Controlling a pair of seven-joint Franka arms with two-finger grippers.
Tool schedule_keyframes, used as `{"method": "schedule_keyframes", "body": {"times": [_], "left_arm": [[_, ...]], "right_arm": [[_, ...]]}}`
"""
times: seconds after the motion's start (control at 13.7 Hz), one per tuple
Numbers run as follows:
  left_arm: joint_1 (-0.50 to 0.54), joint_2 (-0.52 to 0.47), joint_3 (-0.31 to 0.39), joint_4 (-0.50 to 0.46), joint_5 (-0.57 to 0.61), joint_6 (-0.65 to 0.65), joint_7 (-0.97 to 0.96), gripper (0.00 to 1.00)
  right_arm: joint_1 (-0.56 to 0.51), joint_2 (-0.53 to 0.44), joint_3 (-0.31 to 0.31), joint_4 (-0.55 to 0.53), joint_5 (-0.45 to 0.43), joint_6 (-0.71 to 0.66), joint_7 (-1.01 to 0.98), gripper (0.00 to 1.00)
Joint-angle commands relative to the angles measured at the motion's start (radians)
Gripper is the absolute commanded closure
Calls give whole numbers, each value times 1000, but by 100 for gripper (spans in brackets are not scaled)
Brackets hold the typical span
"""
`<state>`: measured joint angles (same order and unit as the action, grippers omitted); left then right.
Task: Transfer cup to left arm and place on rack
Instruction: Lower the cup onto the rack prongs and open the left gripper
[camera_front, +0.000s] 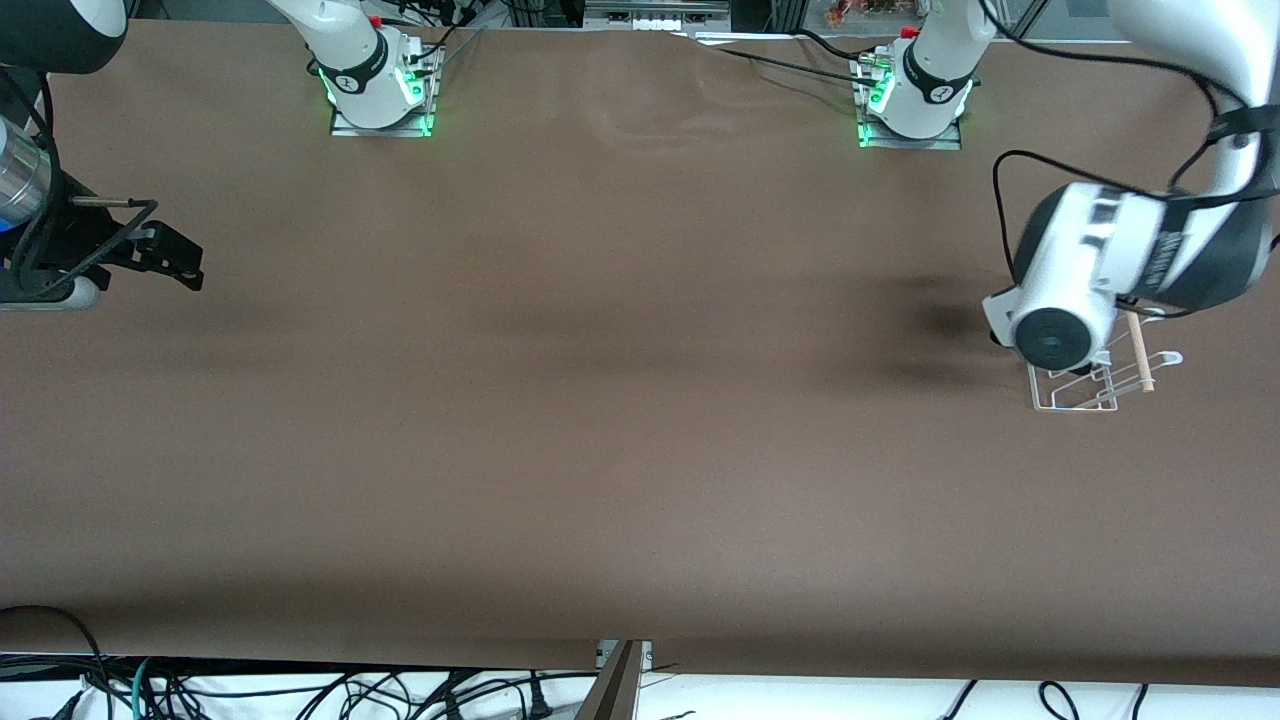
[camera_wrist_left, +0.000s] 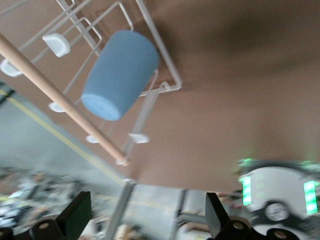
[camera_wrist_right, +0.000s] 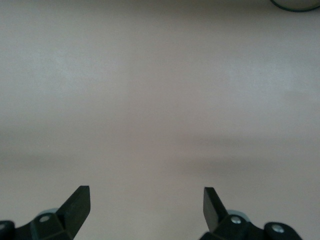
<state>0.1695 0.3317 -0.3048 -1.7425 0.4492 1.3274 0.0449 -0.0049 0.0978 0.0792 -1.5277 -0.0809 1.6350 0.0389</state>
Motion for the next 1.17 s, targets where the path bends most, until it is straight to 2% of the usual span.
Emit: {"method": "schedule_keyframes", "body": {"times": [0.0, 0.22, 0.29, 0.51, 0.58, 0.66, 0.73, 0.8, 0.88, 1.02, 1.1], "left_arm": [[54, -40, -7, 17, -211, 76, -137, 0], [107, -101, -7, 18, -425, 171, -140, 0], [107, -117, -11, 37, -454, 183, -142, 0], [107, -120, -19, 170, -440, 129, -81, 0], [108, -115, -5, 242, -451, 128, -29, 0], [88, -121, 18, 265, -448, 139, -10, 0], [50, -122, 70, 270, -457, 182, -4, 0], [1, -126, 129, 262, -452, 287, -2, 0], [-33, -158, 154, 226, -442, 367, -19, 0], [-61, -244, 211, 97, -448, 385, -57, 0], [-68, -275, 216, 51, -446, 385, -86, 0]], "right_arm": [[-20, 10, 16, 27, -2, -21, -14, 0], [-20, 10, 16, 27, 1, -23, -14, 0], [-20, 10, 16, 27, 1, -23, -14, 0], [-20, 10, 16, 27, 1, -23, -14, 0], [-20, 10, 16, 27, 1, -23, -14, 0], [-21, 10, 16, 27, 1, -23, -14, 0], [-21, 10, 16, 27, 1, -23, -14, 0], [-20, 10, 16, 27, 1, -23, -14, 0], [-20, 10, 16, 27, 1, -23, -13, 0], [-20, 10, 16, 27, 1, -23, -13, 0], [-20, 10, 16, 27, 3, -23, -13, 0]]}}
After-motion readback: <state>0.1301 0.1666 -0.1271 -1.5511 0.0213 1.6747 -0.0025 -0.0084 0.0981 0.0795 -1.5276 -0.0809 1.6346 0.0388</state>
